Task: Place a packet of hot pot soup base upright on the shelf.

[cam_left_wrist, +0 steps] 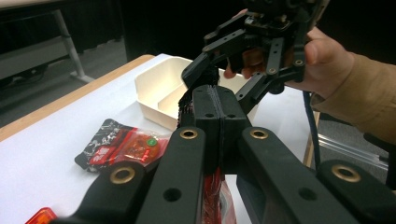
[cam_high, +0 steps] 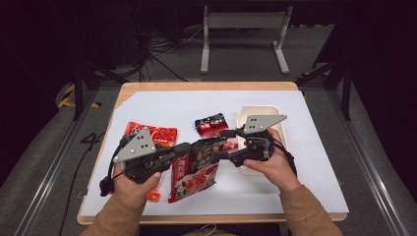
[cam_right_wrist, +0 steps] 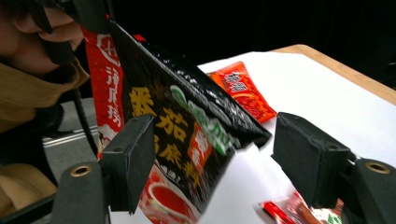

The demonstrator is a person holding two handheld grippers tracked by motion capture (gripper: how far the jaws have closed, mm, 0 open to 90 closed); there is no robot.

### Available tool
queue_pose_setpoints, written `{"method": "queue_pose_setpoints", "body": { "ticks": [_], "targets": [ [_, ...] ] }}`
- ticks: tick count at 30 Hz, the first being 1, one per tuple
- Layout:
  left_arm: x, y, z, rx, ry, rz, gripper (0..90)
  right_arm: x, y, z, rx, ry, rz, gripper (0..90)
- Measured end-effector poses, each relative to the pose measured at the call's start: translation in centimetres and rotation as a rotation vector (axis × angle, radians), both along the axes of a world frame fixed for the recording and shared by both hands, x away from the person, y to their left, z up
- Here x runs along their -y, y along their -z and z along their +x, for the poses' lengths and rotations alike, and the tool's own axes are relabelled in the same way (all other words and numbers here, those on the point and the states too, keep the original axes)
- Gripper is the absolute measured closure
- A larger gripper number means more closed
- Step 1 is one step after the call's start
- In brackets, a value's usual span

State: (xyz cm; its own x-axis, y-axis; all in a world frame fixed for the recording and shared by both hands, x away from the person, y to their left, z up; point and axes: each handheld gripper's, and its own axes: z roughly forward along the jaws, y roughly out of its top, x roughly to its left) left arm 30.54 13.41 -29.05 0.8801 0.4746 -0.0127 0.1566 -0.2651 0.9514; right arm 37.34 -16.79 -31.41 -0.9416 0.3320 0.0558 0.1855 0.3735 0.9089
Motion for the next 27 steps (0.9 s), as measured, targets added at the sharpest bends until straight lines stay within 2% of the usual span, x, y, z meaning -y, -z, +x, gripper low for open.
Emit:
{"method": "queue_pose_setpoints", "body": {
  "ticks": [5,8,12,14,15,19,23,27],
  "targets": [
    [0.2,-0.1,-0.2,0.004,0.015,-0.006,89.8,-0.6,0.2,0.3,-0.012,-0.04,0.019,30.8],
    [0.2,-0.1,-0.2,0.01,0.02,-0.002,89.7,-0.9,0.4,0.3,-0.013,-0.068,0.026,34.2],
    [0.3,0.0,-0.2,0.0,0.02,-0.01,89.8,-1.5,0.5,0.3,-0.013,-0.109,0.026,40.3],
    [0.3,0.0,-0.2,-0.004,0.023,-0.01,89.7,-1.5,0.5,0.3,-0.013,-0.112,0.022,41.2],
    [0.3,0.0,-0.2,0.001,0.022,-0.011,89.7,-1.6,0.5,0.3,0.003,-0.116,0.01,47.8],
    [0.1,-0.1,-0.3,0.009,0.022,-0.015,89.7,-1.5,0.3,0.2,0.034,-0.119,-0.01,57.1],
    [0.0,-0.2,-0.3,0.009,0.023,-0.026,89.6,-1.6,0.0,0.0,0.056,-0.115,-0.027,61.0],
    [-0.3,-0.2,-0.3,0.011,0.024,-0.039,89.2,-1.4,-0.9,-0.2,0.082,-0.119,-0.057,68.9]
  ]
}}
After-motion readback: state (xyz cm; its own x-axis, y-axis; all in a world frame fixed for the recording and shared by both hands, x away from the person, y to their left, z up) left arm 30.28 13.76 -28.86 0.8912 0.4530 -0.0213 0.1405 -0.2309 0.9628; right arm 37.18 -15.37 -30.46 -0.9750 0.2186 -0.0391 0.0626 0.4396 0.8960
